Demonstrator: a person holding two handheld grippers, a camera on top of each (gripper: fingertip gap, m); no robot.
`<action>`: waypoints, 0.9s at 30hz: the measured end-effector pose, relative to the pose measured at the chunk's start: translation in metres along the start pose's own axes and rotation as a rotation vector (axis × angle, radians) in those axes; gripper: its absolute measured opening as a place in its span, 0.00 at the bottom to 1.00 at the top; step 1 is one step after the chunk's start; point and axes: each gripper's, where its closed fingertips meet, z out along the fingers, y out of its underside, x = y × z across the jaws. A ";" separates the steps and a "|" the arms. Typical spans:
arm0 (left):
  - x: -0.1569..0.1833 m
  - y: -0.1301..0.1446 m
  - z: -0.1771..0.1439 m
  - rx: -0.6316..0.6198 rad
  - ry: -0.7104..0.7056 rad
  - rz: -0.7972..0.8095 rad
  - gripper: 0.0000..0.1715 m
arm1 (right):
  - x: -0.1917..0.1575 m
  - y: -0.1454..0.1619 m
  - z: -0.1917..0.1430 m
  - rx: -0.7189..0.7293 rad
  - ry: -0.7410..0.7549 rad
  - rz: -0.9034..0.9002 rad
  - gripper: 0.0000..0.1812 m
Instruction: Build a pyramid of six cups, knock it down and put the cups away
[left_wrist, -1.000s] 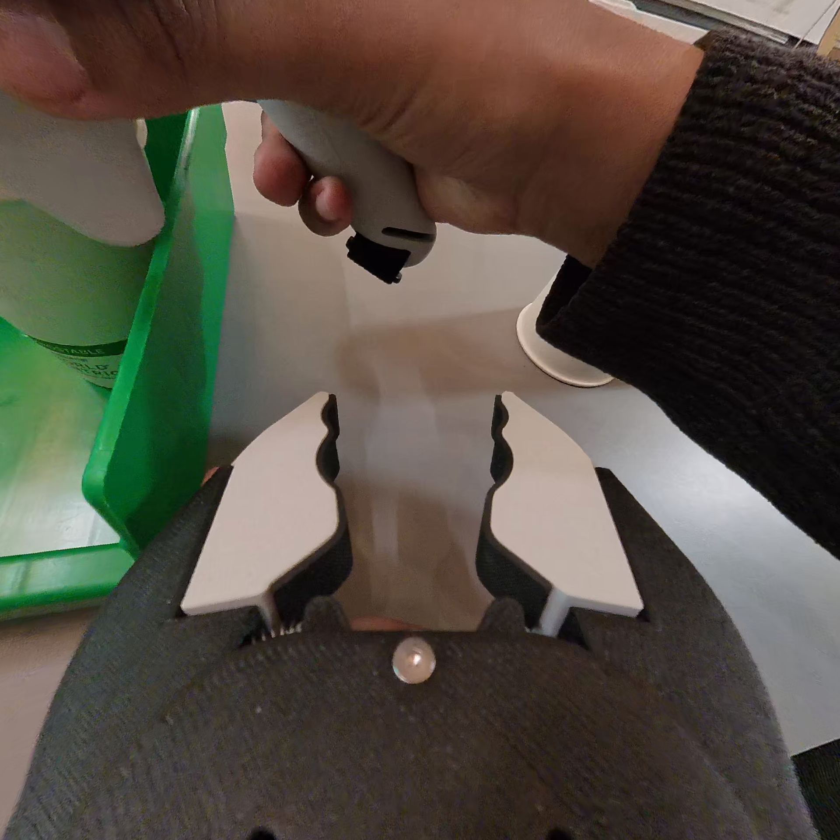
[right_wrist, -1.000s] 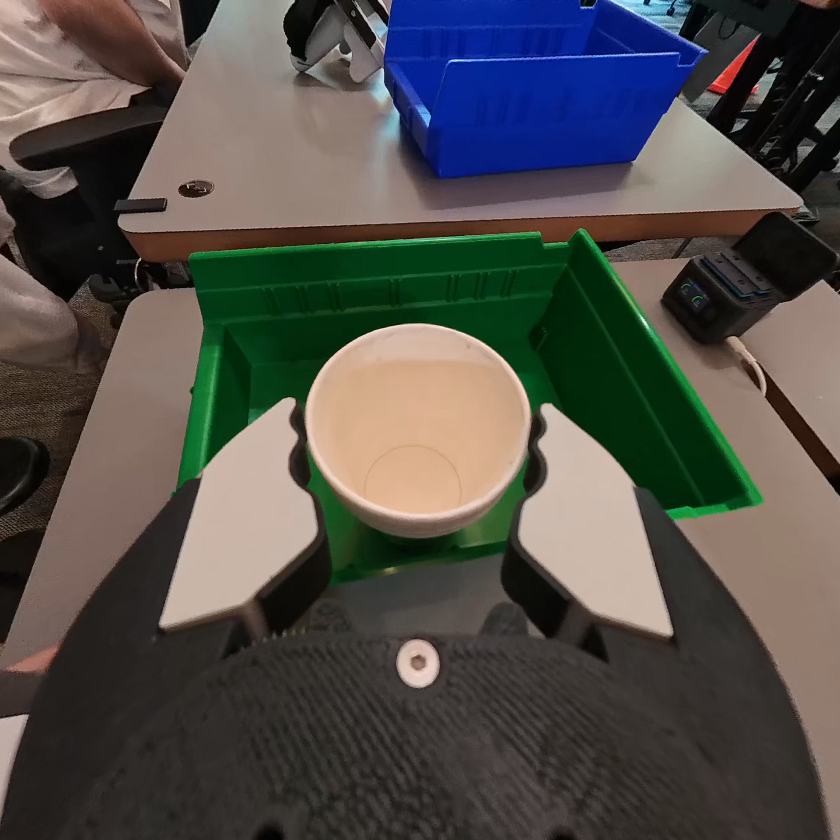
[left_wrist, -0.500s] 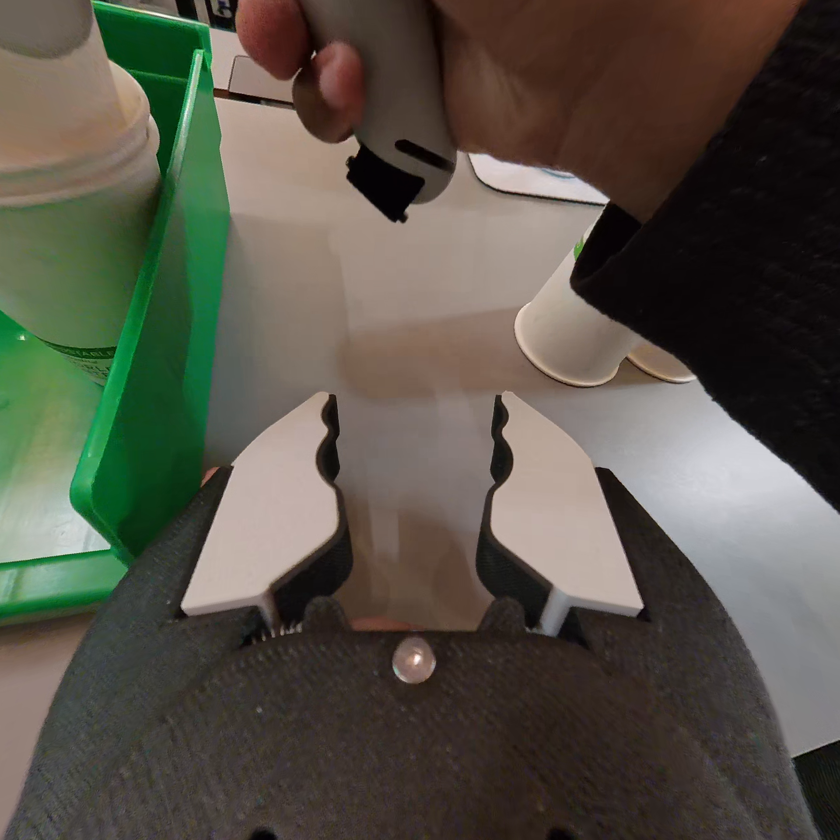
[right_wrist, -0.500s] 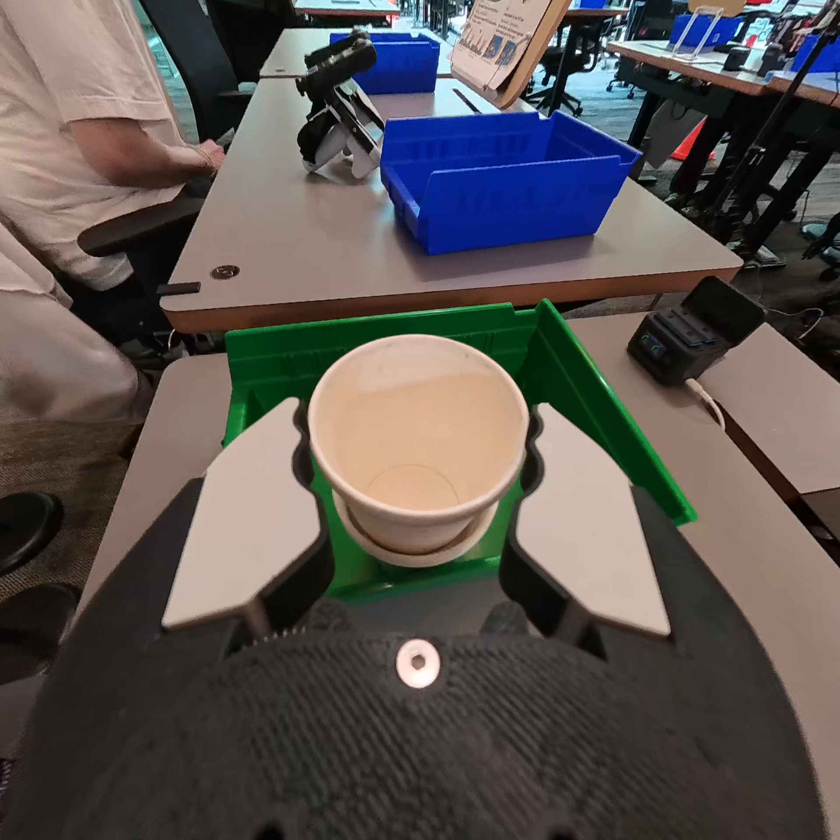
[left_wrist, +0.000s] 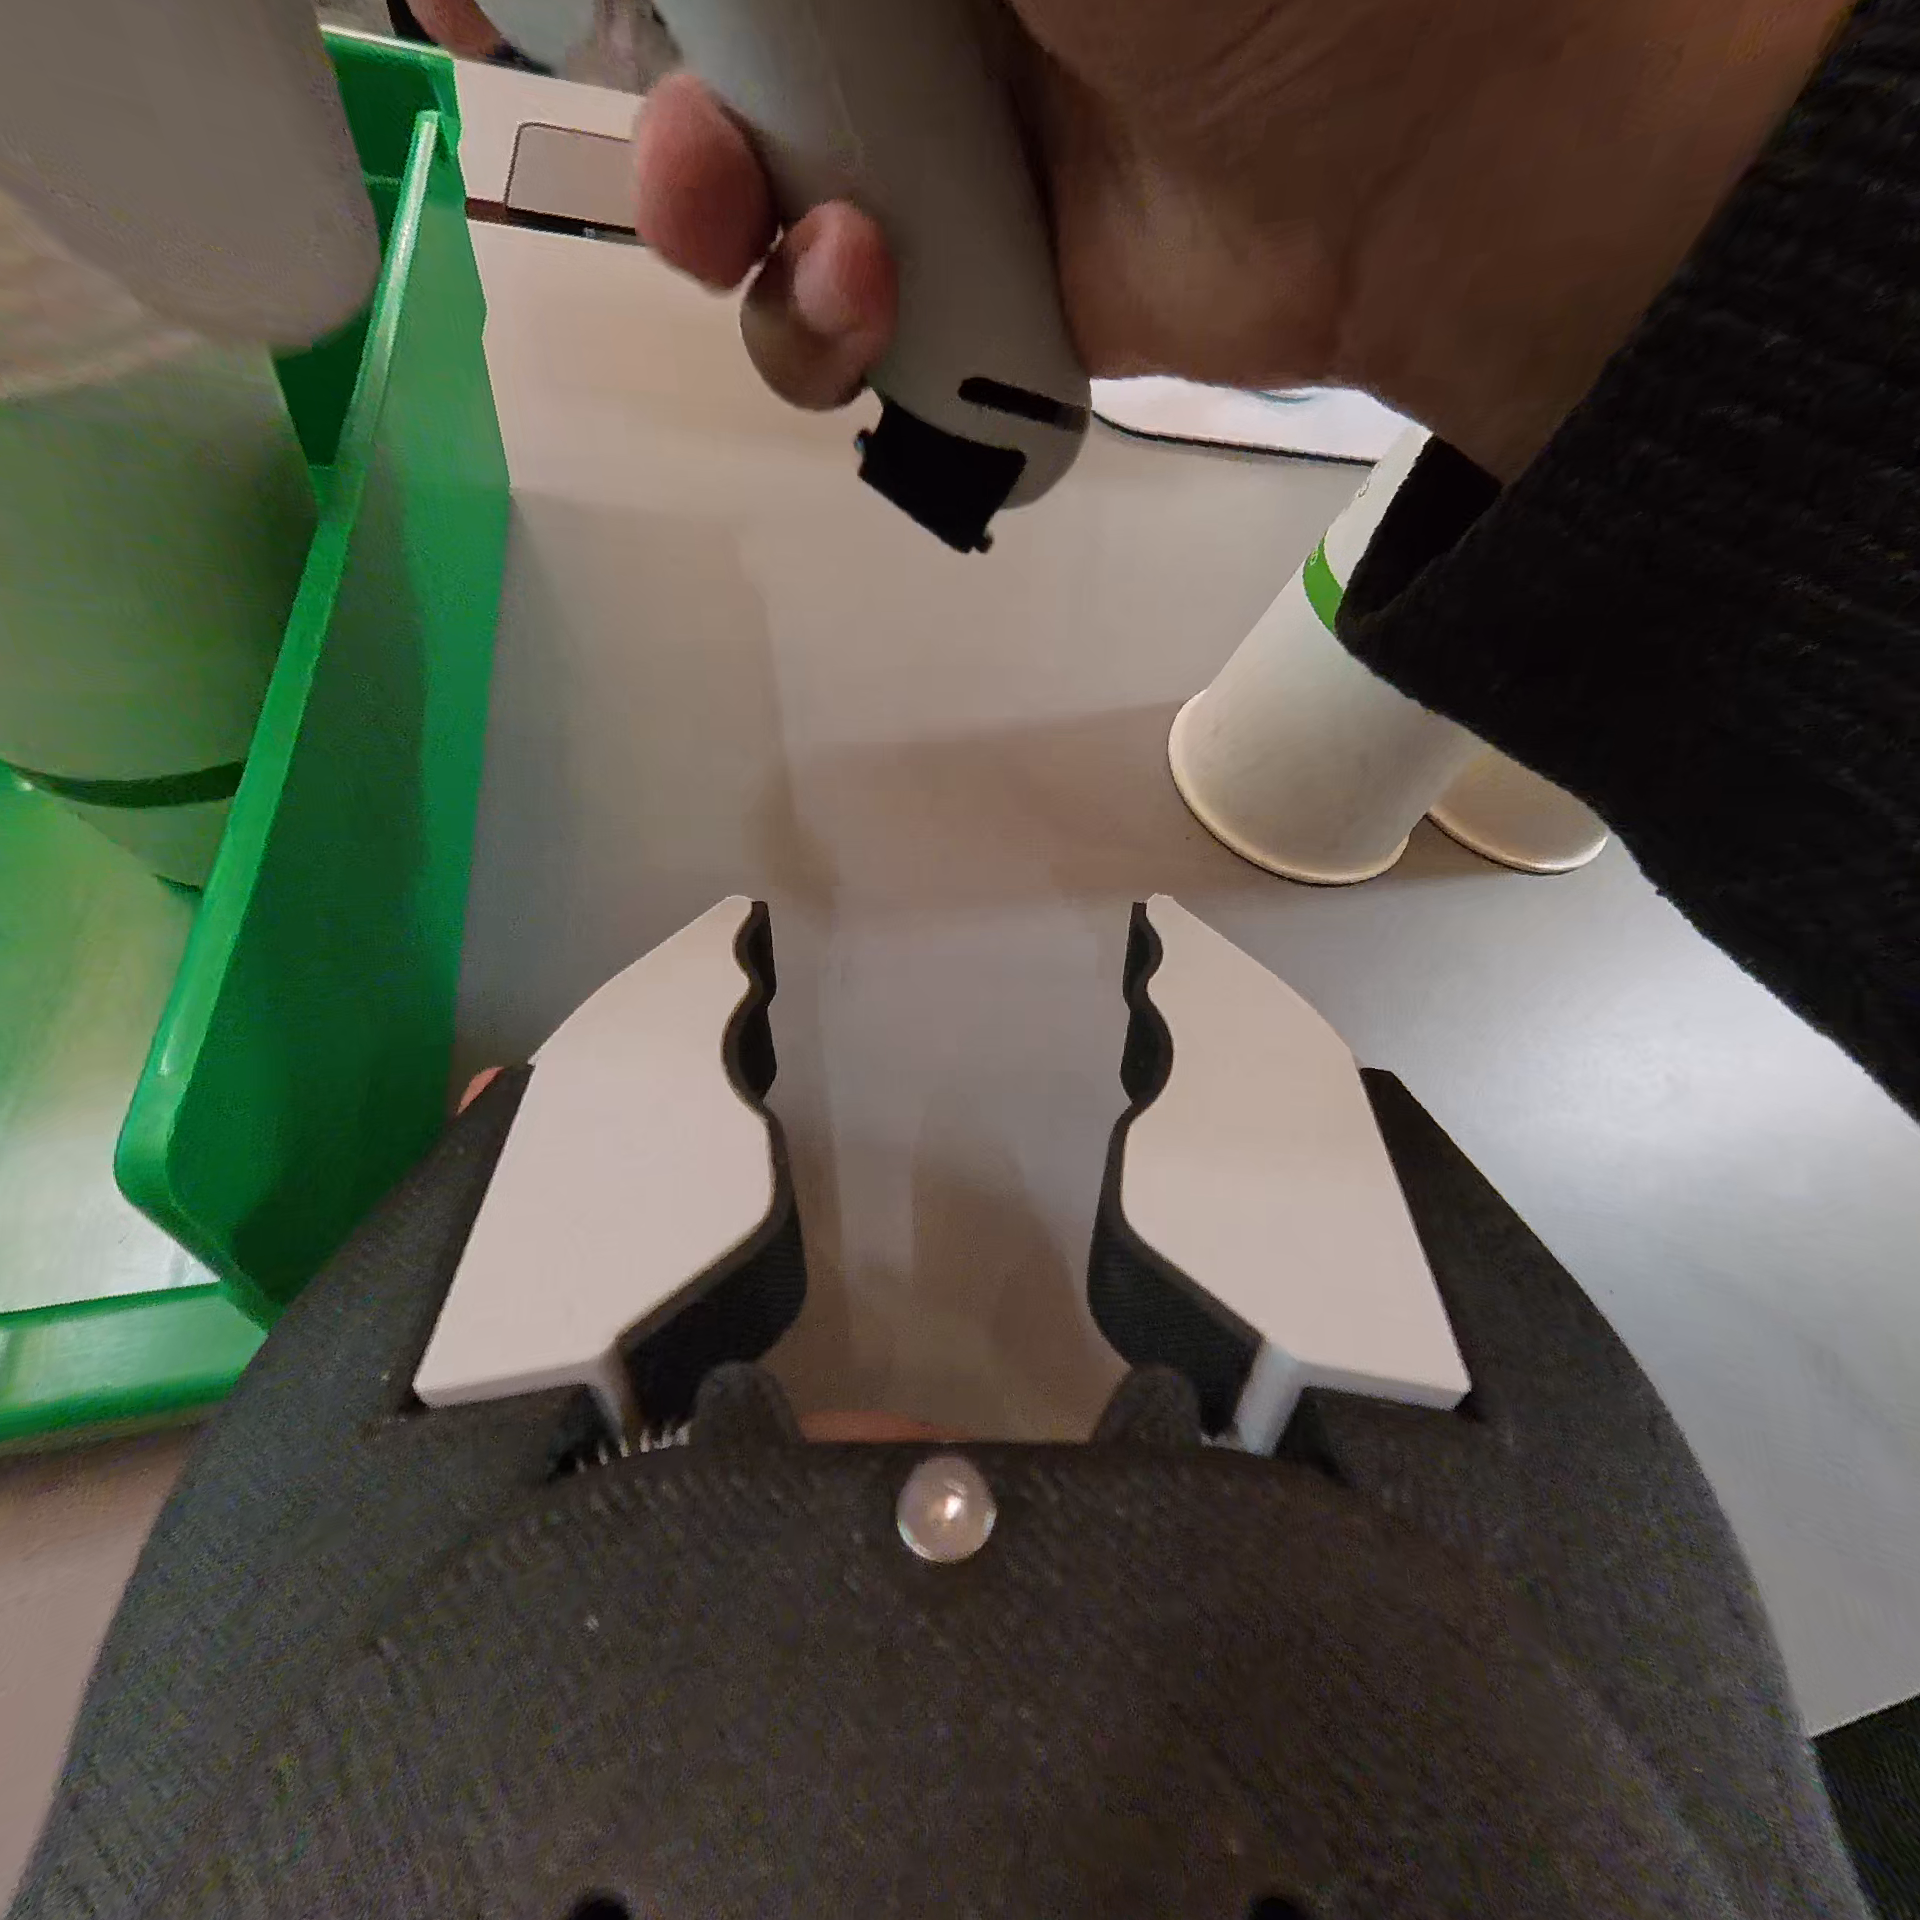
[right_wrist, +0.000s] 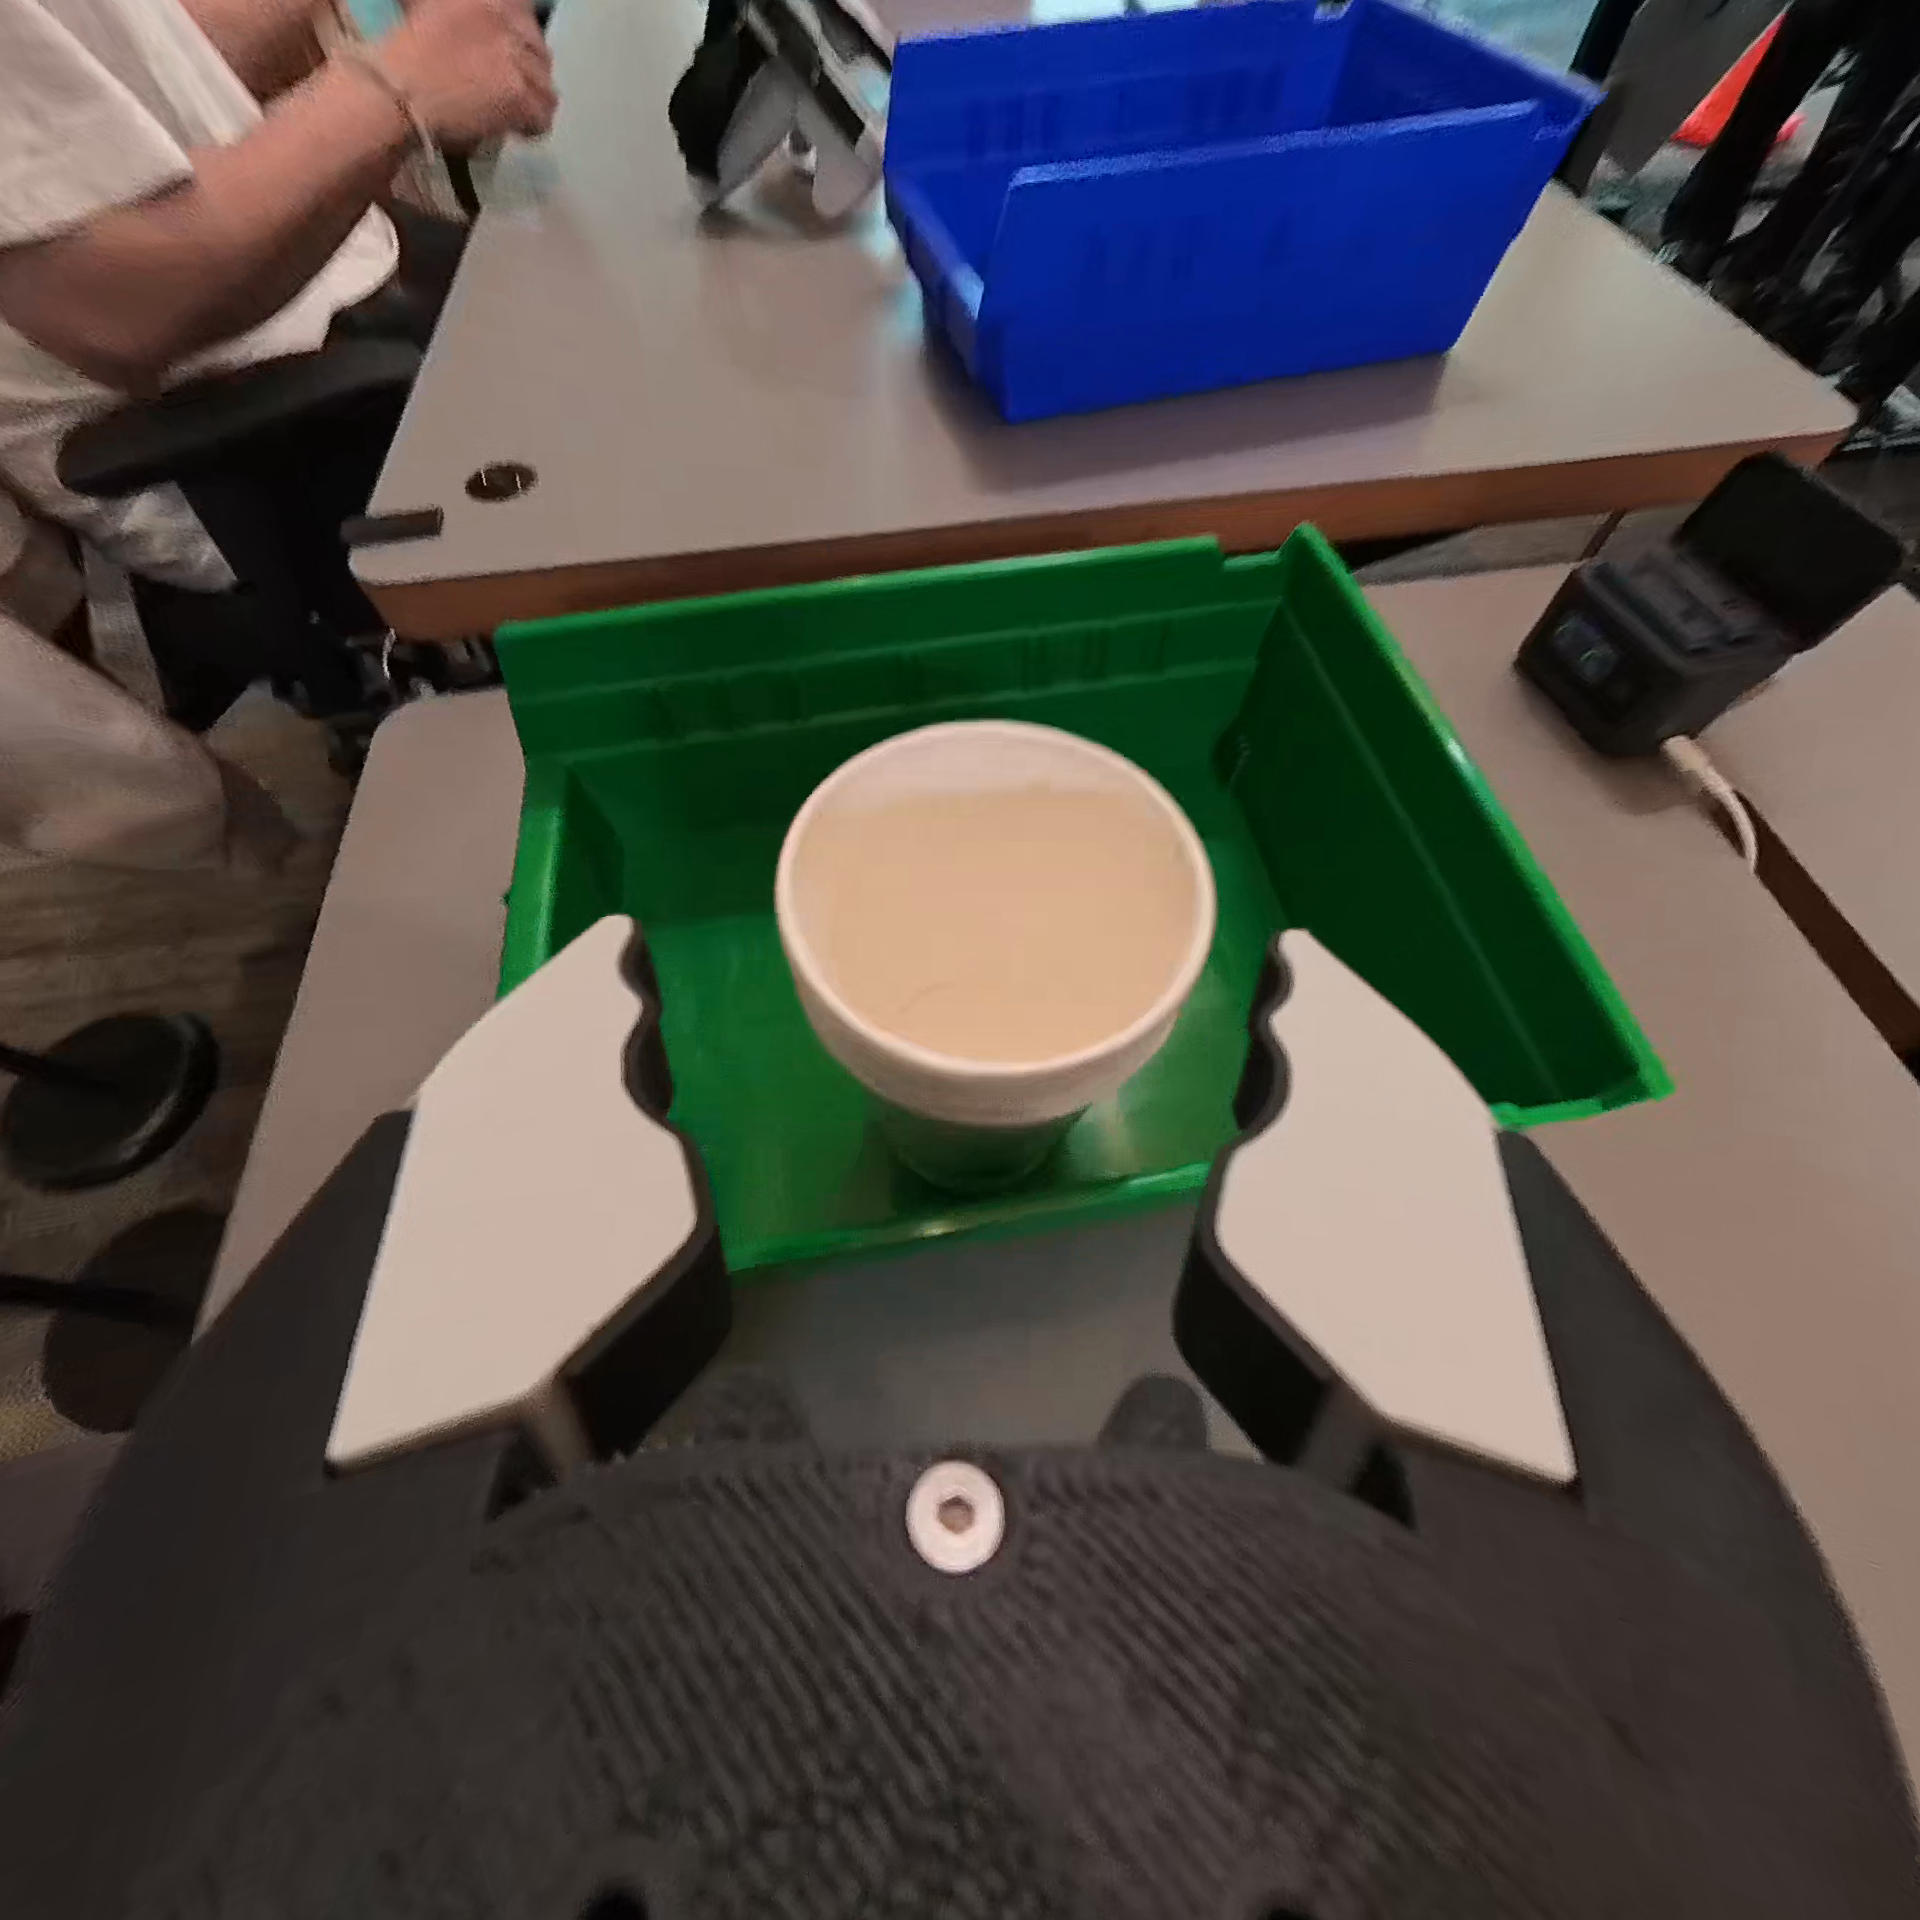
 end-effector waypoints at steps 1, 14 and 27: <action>0.000 0.000 0.000 0.000 0.001 -0.001 0.39 | -0.001 0.006 0.003 -0.024 0.003 -0.020 0.62; 0.000 0.000 0.000 0.000 0.002 -0.003 0.39 | 0.004 0.009 0.024 -0.037 0.027 -0.077 0.51; 0.000 0.000 0.001 -0.003 0.002 0.000 0.39 | 0.014 -0.011 0.011 0.020 0.039 -0.023 0.55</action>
